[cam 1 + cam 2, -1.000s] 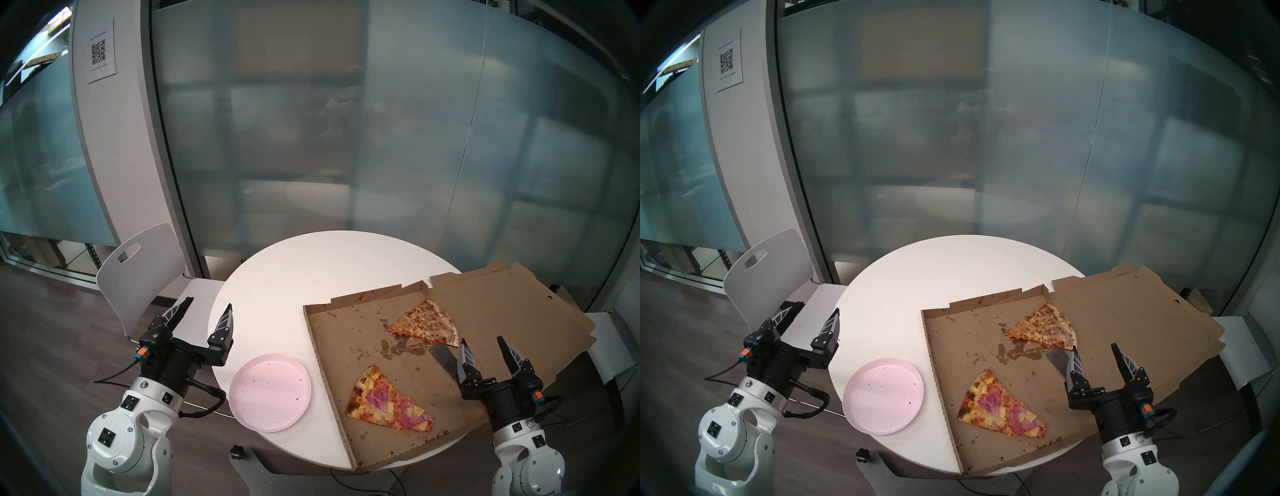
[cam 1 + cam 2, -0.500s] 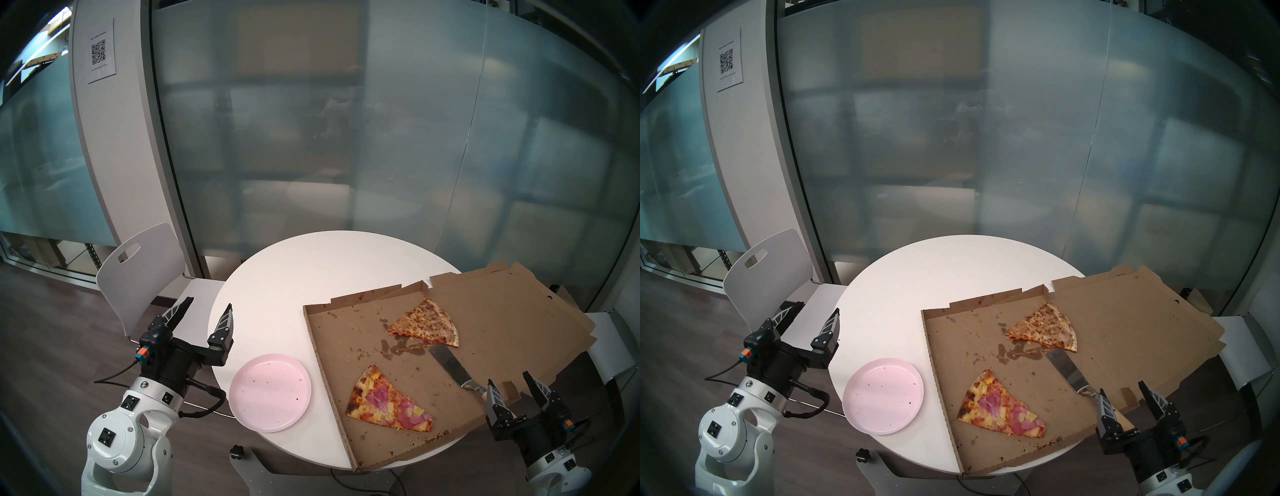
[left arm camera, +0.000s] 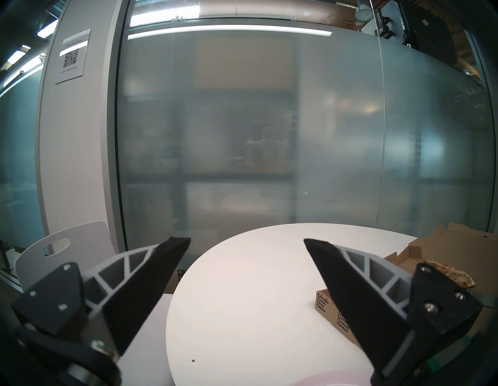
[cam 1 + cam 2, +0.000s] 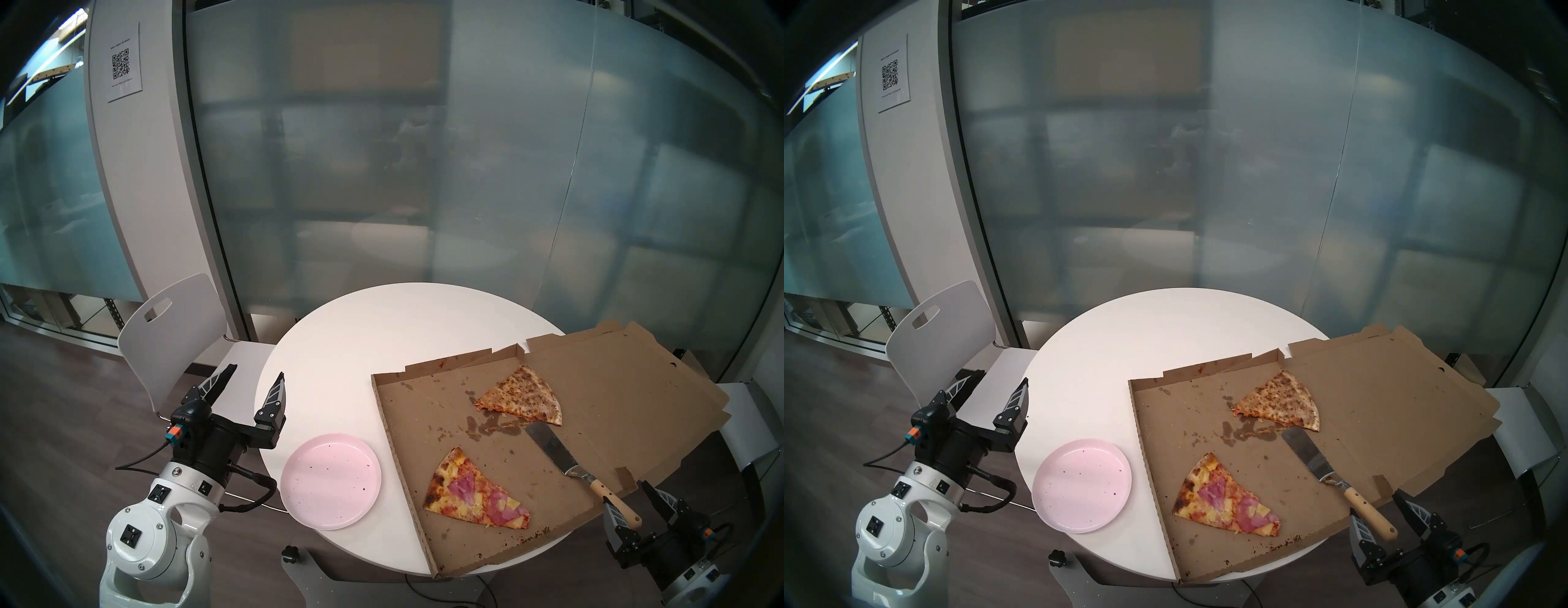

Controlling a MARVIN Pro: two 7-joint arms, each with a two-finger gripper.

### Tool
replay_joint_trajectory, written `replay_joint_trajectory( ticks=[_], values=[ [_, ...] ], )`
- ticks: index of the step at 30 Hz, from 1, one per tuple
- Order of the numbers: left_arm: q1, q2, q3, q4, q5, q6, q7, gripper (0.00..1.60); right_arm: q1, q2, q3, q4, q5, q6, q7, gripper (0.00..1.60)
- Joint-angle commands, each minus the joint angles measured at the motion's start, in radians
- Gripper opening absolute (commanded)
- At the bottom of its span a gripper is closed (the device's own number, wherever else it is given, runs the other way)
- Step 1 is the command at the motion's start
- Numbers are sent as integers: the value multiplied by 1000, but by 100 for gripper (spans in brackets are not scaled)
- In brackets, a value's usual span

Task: Put pizza slice onto the plate

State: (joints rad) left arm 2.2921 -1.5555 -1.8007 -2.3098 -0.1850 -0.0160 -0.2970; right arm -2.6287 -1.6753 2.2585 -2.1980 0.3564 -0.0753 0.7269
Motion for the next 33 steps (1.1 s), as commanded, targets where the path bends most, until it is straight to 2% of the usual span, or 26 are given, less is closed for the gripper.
replay_joint_trajectory(
  ticks=[1,9,19,22,28,30,33],
  values=[
    [3,-1,-1,-20,-2,-2,-1,160,69,87,10,29,3,26,15,160],
    [3,-1,-1,-20,-2,-2,-1,160,101,155,33,51,-6,100,31,160],
    [3,-1,-1,-21,-2,-1,-1,160,147,191,27,93,-11,149,34,159],
    [3,-1,-1,-21,-2,-1,-1,160,165,199,17,118,-17,156,32,147],
    [3,-1,-1,-21,-2,-1,-1,160,198,218,-2,155,-38,169,24,149],
    [3,-1,-1,-21,-2,-1,-1,160,205,221,-4,156,-39,174,23,141],
    [3,-1,-1,-21,-2,-1,-1,160,214,235,-6,163,-49,186,22,139]
  ],
)
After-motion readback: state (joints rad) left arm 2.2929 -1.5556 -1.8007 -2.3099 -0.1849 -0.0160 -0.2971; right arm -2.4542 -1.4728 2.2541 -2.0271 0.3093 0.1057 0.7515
